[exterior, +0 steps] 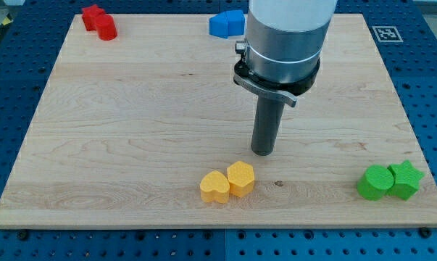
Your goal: Push the yellow blocks to the bottom center of the board
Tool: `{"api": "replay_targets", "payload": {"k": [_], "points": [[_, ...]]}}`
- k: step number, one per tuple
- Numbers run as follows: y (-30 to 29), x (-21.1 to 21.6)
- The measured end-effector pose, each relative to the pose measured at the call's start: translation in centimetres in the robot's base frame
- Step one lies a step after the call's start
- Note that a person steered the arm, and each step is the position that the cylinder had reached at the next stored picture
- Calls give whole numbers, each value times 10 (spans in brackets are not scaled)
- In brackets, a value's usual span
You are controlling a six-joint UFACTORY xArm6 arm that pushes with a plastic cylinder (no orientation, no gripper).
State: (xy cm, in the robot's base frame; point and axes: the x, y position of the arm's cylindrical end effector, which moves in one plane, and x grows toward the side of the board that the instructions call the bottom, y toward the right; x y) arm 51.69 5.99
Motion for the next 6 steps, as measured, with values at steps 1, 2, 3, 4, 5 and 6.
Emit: {"api": "replay_targets", "payload": {"k": [1,2,3,4,5,6], "points": [[-5,5],[-24,21],[-47,28],[-73,28],[-92,30],[-115,34]]}}
